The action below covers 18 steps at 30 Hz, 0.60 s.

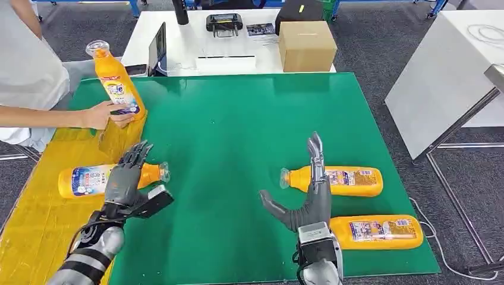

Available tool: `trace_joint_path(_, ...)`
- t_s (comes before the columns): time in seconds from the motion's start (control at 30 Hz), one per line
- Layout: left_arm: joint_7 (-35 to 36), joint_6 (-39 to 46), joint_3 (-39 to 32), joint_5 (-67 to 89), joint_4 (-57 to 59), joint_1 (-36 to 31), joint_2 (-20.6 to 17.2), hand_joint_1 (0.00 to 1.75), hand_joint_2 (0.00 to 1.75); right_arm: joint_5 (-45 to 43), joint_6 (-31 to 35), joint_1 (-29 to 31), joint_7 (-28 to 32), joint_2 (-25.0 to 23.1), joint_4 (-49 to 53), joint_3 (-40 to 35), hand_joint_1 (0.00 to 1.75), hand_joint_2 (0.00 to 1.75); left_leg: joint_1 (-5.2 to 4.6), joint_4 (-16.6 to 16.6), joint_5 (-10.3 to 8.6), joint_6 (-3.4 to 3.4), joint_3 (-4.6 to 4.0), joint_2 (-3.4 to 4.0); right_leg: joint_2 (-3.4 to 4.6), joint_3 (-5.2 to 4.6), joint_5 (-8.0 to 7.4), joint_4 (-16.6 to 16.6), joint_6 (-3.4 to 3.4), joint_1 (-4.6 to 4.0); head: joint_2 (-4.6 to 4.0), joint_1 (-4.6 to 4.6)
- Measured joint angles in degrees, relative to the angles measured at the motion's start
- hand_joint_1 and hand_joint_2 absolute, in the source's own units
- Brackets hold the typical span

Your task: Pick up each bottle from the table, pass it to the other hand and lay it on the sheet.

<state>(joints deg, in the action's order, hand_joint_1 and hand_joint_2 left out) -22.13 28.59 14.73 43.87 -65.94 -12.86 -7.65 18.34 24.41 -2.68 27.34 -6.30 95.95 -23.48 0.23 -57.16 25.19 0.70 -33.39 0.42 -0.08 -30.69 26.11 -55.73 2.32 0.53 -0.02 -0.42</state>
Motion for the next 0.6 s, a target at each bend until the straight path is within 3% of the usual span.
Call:
trace_joint_path(0.17, -6.47, 0.09, -3.54, -9.95, -15.55, 7.5, 1.66, 0.0, 1.75, 0.44, 0.59, -0.22, 0.13, 0.48, -0.24, 0.11, 0.0, 1.75, 0.0, 0.0, 0.01, -0.01, -0.12, -0.02, -0.01, -0.12, 0.0, 0.01, 0.0, -0.01, 0.0, -0.02)
trace_joint_path(0.33, -9.69, -0.44, -5.96, -15.81, -23.19, 11.06, 3.78, 0.0, 1.75, 3.55, 1.96, -0.29, 0.04, 1.05, -0.24, 0.13, 0.0, 1.75, 0.01, 0.01, 0.0, -0.01, -0.11, -0.02, -0.01, -0.1, 0.0, 0.0, 0.0, -0.06, 0.0, -0.02)
trace_joint_path(0.6, -10.22, -12.68, -6.84, -28.57, -29.27, 14.82, 6.38, 0.0, 1.75, 21.79, 2.5, 0.09, -9.71, 4.61, -0.67, 0.37, 0.0, 1.75, 0.01, 0.0, 0.0, -0.01, -0.11, -0.04, -0.01, -0.08, 0.0, 0.0, 0.0, -0.03, 0.0, -0.02)
